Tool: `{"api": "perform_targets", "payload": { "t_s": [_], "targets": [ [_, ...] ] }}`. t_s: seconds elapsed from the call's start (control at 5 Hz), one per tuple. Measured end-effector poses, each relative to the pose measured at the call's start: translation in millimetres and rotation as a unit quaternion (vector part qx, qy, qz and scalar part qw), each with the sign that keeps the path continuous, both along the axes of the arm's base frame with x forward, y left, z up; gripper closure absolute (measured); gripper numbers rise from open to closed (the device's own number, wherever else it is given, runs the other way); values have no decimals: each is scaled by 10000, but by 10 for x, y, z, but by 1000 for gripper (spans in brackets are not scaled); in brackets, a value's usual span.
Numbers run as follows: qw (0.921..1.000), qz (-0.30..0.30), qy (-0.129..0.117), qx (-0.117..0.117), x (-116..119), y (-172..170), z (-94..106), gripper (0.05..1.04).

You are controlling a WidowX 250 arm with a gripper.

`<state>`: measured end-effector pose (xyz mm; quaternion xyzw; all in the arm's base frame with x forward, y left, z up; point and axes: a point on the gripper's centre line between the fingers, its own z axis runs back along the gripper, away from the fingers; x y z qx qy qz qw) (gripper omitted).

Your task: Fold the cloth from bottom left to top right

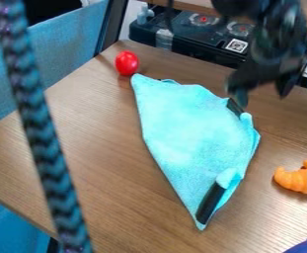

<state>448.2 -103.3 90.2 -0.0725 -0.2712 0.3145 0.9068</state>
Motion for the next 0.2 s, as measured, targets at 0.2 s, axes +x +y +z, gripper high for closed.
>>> {"api": "perform_targets", "payload": {
  "t_s": [0.2],
  "targets": [
    [9943,-883,493,340,-197,128,281,83]
  ]
}}
